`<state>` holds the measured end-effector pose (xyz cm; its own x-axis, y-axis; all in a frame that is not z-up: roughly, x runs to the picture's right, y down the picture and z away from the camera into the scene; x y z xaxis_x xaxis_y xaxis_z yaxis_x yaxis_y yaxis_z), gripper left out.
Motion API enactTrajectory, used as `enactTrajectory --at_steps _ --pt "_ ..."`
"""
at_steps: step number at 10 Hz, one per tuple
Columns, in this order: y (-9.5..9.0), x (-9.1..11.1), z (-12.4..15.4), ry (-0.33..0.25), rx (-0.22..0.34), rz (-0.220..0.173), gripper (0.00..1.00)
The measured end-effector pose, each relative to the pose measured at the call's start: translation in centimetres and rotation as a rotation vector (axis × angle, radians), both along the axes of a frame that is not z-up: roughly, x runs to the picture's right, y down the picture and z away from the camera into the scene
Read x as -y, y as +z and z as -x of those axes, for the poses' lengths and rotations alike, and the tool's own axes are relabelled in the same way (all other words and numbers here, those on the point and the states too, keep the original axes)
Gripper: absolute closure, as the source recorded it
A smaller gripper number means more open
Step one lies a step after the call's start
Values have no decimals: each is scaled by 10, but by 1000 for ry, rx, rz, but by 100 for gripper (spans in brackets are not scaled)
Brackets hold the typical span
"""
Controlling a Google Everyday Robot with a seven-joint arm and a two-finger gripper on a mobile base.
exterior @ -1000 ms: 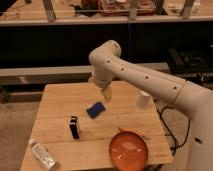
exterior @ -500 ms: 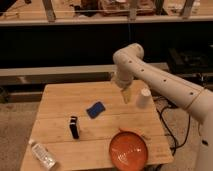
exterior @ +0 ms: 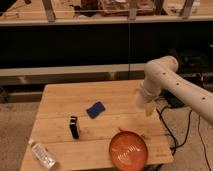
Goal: Move the arm in a circular motion
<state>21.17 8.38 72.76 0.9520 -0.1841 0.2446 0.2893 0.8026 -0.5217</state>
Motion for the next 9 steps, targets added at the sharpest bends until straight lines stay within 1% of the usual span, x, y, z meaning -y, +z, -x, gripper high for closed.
enactTrajectory --at_steps 2,3,4,5,6,9 --pt "-26 -21 -5 -17 9 3 20" --pt "-36 -27 -1 -37 17 2 20" --pt "-48 -33 11 -72 35 -3 20" --pt "-53 -35 22 -94 54 -9 20" --pt "-59 -36 38 -117 78 -17 20" --pt "-72 -34 117 -203 191 -50 20"
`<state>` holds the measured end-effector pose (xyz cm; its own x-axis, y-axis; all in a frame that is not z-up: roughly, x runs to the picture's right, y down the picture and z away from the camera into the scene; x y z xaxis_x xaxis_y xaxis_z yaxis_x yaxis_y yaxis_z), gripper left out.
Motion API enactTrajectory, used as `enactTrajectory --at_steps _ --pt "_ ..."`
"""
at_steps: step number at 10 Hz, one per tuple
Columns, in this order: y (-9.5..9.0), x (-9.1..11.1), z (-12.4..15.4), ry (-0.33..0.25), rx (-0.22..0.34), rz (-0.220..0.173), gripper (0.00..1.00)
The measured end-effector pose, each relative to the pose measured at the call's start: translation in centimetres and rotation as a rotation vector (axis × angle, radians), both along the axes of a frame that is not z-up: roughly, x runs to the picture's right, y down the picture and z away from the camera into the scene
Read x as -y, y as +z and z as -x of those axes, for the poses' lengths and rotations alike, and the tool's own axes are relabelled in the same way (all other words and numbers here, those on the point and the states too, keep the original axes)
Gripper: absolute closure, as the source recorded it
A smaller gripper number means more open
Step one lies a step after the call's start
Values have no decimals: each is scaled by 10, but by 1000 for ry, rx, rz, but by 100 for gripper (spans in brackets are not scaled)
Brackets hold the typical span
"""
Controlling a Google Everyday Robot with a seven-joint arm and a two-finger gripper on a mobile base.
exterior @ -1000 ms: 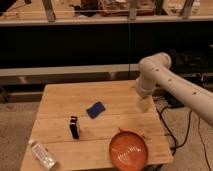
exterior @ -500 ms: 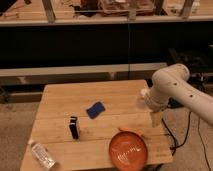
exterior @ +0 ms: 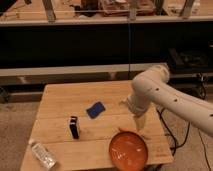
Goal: Move the arm in a circular motion
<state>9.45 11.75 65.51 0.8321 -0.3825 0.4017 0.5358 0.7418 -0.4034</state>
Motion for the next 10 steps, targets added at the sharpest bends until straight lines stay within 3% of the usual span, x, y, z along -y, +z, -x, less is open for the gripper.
enactTrajectory --at_steps 4,6,8,10 --pt "-10 21 97 -112 143 -58 20" --pt "-1 55 144 -161 200 -101 20" --pt "23 88 164 -162 199 -120 20" --pt "49 108 166 -131 170 -116 20"
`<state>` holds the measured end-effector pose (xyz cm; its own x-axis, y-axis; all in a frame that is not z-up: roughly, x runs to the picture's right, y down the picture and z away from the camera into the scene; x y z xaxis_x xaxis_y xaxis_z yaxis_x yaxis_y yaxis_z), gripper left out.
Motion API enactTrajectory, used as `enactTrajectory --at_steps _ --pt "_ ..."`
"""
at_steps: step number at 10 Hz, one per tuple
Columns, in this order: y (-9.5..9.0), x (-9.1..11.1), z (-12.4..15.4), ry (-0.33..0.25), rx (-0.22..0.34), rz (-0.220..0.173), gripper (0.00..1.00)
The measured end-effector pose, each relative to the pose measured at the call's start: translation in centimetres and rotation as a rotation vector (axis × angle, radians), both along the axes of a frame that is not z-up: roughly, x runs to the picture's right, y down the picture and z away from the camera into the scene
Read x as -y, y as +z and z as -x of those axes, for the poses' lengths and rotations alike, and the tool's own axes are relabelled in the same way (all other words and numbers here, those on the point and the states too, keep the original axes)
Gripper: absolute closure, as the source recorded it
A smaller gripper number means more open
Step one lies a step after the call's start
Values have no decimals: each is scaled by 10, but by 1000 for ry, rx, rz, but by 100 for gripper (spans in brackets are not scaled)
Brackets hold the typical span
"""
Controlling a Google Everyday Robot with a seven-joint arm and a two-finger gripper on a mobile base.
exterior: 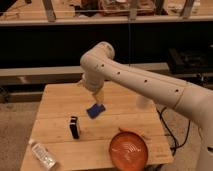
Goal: Move the arm in a circular motion
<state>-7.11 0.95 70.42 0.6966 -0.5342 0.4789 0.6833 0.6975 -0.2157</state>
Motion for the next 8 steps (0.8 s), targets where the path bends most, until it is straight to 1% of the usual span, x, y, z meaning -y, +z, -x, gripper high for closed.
enactTrajectory --at_steps 2,3,5,7,8 --pt "21 4 -19 47 -48 21 20" --pt "31 4 -37 71 -78 32 20" --pt "47 2 -87 126 -143 57 20" --pt "58 -1 -132 172 -200 81 20" --pt "65 -5 -160 208 -233 97 20"
